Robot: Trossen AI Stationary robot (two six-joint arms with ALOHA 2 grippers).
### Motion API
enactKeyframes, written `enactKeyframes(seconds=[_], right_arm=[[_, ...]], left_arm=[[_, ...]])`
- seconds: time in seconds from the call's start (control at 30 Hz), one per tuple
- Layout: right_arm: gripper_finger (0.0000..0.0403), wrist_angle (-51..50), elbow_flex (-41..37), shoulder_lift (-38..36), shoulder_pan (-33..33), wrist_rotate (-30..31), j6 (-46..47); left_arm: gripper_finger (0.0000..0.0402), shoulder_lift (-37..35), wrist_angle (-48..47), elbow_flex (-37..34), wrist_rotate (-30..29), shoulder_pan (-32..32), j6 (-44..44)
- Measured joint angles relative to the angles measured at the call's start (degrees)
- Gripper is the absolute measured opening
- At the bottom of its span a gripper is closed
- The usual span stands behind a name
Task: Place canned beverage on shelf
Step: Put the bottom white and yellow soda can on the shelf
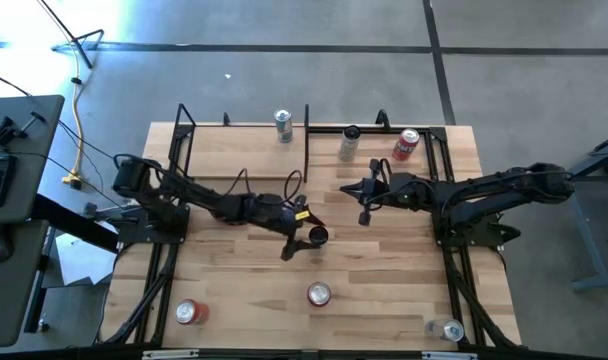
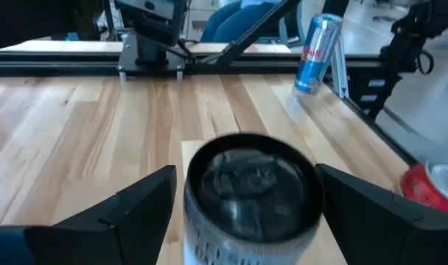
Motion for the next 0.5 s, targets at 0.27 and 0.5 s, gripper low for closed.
enactKeyframes(seconds=[0.27,0.5], right_arm=[[0.0,0.2,0.0,0.0,0.0,0.0,0.0],[0.0,0.6,0.0,0.0,0.0,0.3,-0.4]], left_arm=[[0.0293,3.2,1.5,1.8,-3.3,-0.2,-0.2],[0.0239,1.3,0.4,1.7,-4.0,1.2,-0.1]])
